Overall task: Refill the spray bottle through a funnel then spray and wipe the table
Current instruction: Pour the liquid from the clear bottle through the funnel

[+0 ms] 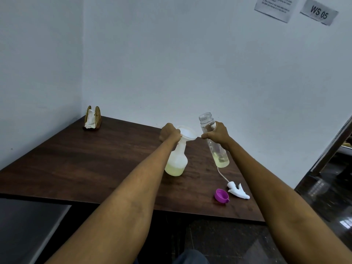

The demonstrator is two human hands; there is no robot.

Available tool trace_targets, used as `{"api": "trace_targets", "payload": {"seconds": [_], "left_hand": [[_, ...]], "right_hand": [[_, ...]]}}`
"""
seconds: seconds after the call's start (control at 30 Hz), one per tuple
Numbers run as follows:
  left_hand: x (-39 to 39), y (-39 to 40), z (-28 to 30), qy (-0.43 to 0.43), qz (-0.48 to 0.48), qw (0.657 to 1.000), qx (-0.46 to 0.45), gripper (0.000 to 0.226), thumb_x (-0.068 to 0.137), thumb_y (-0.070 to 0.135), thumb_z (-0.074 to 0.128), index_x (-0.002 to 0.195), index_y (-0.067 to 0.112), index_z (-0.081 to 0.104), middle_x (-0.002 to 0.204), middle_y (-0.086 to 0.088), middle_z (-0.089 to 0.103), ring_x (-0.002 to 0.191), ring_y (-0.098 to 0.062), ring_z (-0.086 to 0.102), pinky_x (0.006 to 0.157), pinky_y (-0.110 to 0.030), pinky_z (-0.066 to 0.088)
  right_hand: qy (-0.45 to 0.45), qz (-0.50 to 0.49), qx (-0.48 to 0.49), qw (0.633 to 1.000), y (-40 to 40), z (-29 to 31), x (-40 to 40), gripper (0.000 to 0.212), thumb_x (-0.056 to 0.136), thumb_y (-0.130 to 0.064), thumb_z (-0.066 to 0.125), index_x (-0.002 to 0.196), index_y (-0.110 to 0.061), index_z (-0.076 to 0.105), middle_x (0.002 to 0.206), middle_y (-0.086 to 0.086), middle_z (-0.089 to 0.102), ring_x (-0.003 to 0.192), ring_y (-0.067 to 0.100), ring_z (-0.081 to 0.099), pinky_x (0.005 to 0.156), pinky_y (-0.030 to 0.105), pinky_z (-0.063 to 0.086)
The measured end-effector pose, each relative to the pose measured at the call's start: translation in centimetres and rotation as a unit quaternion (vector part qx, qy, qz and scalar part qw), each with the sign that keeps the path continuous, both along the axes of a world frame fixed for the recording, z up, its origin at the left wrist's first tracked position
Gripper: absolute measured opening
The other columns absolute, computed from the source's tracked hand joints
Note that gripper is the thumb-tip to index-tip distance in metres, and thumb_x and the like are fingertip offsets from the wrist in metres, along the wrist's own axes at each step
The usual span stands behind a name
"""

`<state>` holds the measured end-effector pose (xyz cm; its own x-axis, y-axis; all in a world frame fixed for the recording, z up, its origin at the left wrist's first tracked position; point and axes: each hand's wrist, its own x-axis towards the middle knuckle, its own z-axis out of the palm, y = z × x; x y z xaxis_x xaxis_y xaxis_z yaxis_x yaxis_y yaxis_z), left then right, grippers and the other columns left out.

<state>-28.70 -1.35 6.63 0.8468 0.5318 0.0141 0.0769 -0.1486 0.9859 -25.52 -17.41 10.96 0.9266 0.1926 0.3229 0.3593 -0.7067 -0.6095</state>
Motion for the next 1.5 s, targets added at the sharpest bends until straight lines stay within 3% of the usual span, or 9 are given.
{"api": "trace_targets", "payload": {"seconds": [0.07, 0.17, 0.63, 0.77, 0.87, 0.93, 1.1, 1.27, 1.5], "left_hand": [[-0.1, 0.0, 0.0, 0.002, -0.014, 1.0, -0.007, 0.014, 0.089, 0.011, 0.053, 0.088, 0.003, 0.065, 0.064, -0.003, 0.065, 0.054, -0.021, 0.064, 0.064, -0.028, 0.054], [0.0, 0.2, 0.0, 0.003, -0.004, 1.0, -0.013, 0.018, 0.087, 0.015, 0.055, 0.091, 0.003, 0.068, 0.077, -0.006, 0.071, 0.069, -0.026, 0.07, 0.069, -0.029, 0.054], [0.6, 0.3, -0.3, -0.019, -0.019, 0.997, -0.066, 0.023, 0.089, 0.011, 0.052, 0.095, -0.005, 0.067, 0.064, -0.004, 0.066, 0.054, -0.023, 0.063, 0.077, -0.039, 0.06], [0.4, 0.0, -0.4, -0.017, -0.004, 0.997, -0.077, 0.024, 0.089, 0.016, 0.051, 0.095, 0.0, 0.069, 0.074, -0.005, 0.07, 0.074, -0.027, 0.069, 0.068, -0.03, 0.051], [0.5, -0.2, -0.2, -0.009, -0.021, 0.998, -0.063, 0.025, 0.087, 0.01, 0.051, 0.098, -0.005, 0.067, 0.067, -0.004, 0.066, 0.059, -0.022, 0.063, 0.068, -0.033, 0.057], [0.5, -0.1, -0.1, 0.008, -0.012, 0.997, -0.07, 0.022, 0.085, 0.012, 0.055, 0.098, -0.001, 0.067, 0.078, -0.008, 0.069, 0.071, -0.026, 0.068, 0.071, -0.032, 0.056], [0.5, -0.3, -0.3, 0.013, -0.018, 1.0, -0.011, 0.026, 0.086, 0.013, 0.05, 0.095, -0.003, 0.068, 0.074, -0.007, 0.068, 0.068, -0.027, 0.067, 0.07, -0.033, 0.057], [0.0, 0.0, -0.4, 0.036, -0.005, 0.996, 0.084, 0.033, 0.09, 0.031, 0.05, 0.102, 0.003, 0.064, 0.101, -0.009, 0.071, 0.092, -0.031, 0.069, 0.084, -0.034, 0.054], [0.4, 0.9, -1.9, 0.047, 0.015, 0.993, 0.109, 0.057, 0.094, 0.052, 0.038, 0.097, 0.005, 0.07, 0.099, -0.01, 0.071, 0.091, -0.03, 0.068, 0.087, -0.039, 0.055]], "right_hand": [[0.0, -0.008, 0.018, 1.0, 0.1, 0.2, -0.2, 0.036, 0.065, -0.001, 0.075, 0.062, -0.024, 0.047, 0.063, -0.01, 0.049, 0.06, 0.007, 0.046, 0.055, 0.018, 0.035], [0.001, -0.006, 0.02, 1.0, 0.3, 0.3, -0.3, 0.039, 0.065, -0.001, 0.075, 0.061, -0.025, 0.046, 0.063, -0.011, 0.048, 0.058, 0.003, 0.044, 0.054, 0.018, 0.035], [0.009, 0.012, 0.015, 1.0, 0.4, -0.1, -0.8, 0.037, 0.066, 0.002, 0.073, 0.065, -0.027, 0.05, 0.066, -0.011, 0.052, 0.061, 0.002, 0.047, 0.056, 0.017, 0.037], [0.009, 0.02, 0.016, 1.0, 0.3, -0.2, -0.6, 0.031, 0.066, 0.003, 0.074, 0.068, -0.021, 0.054, 0.065, -0.01, 0.053, 0.061, 0.003, 0.048, 0.056, 0.016, 0.037], [0.009, 0.019, 0.016, 1.0, 0.2, -0.4, -0.5, 0.031, 0.066, 0.002, 0.073, 0.067, -0.021, 0.053, 0.064, -0.011, 0.052, 0.061, 0.003, 0.048, 0.056, 0.017, 0.037], [0.008, 0.017, 0.018, 1.0, 0.2, -0.5, -0.5, 0.037, 0.066, 0.002, 0.074, 0.064, -0.027, 0.05, 0.065, -0.012, 0.052, 0.061, 0.001, 0.048, 0.057, 0.016, 0.037], [0.018, 0.011, 0.024, 0.999, 0.2, -0.8, -0.2, 0.032, 0.066, 0.0, 0.073, 0.066, -0.023, 0.051, 0.067, -0.009, 0.053, 0.066, 0.009, 0.05, 0.056, 0.017, 0.037], [0.018, 0.016, 0.035, 0.999, 0.0, -0.9, 0.0, 0.03, 0.065, -0.001, 0.075, 0.088, -0.013, 0.059, 0.086, 0.003, 0.062, 0.08, 0.017, 0.056, 0.061, 0.019, 0.042], [0.034, -0.014, 0.124, 0.992, -0.6, -1.4, 0.1, 0.03, 0.064, -0.008, 0.076, 0.09, -0.01, 0.061, 0.079, -0.001, 0.062, 0.075, 0.018, 0.059, 0.066, 0.027, 0.051]]}}
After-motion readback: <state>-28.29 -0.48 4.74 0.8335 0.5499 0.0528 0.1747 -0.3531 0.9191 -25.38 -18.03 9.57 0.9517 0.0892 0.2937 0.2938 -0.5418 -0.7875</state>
